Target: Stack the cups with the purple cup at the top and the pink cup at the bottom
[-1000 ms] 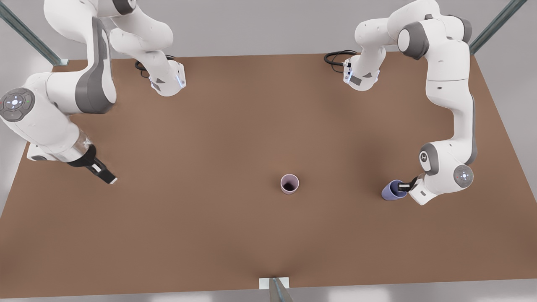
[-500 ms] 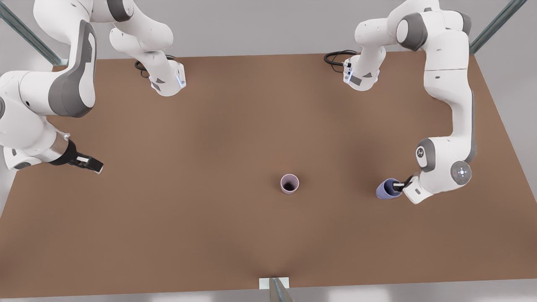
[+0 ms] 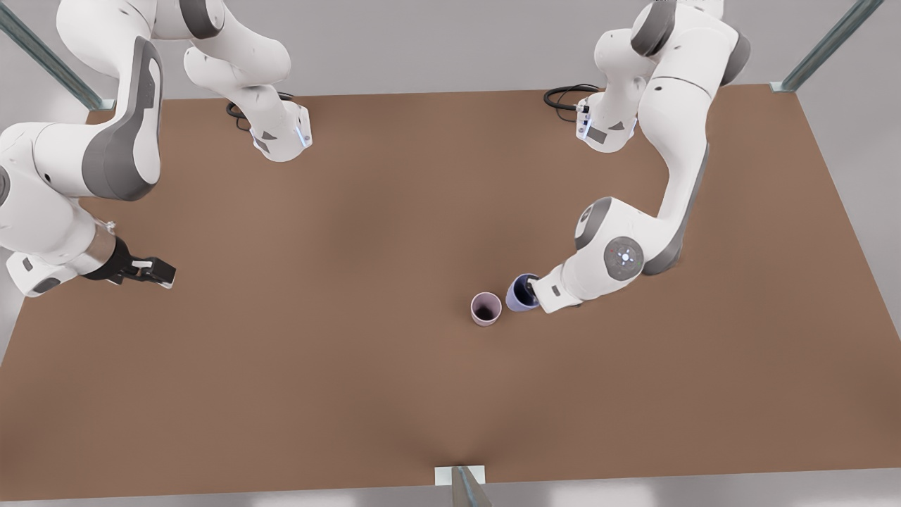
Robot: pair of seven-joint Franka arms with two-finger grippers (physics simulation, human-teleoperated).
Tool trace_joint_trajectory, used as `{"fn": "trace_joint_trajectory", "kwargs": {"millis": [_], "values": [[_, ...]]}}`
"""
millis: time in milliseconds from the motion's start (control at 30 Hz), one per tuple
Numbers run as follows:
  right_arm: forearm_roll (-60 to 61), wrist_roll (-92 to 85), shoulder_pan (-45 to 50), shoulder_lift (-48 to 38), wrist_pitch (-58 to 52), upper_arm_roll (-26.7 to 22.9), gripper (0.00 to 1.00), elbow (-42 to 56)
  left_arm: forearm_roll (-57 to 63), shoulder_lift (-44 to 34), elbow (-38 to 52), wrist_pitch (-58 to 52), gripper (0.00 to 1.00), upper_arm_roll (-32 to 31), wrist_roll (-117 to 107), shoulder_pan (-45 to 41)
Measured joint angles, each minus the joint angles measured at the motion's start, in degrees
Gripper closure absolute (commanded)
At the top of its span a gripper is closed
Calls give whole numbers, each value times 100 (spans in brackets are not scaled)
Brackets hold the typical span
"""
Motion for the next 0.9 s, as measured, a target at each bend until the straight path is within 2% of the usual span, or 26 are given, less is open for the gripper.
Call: {"fn": "trace_joint_trajectory", "kwargs": {"millis": [267, 900], "values": [[-1, -308, -52, -6, 25, 0, 0, 23, 7, 351, 245, 67, 79, 8, -981, -383], [7, -667, -70, -6, 45, 0, 0, 38, 111, 660, 269, 447, 79, 33, -2210, -521]]}}
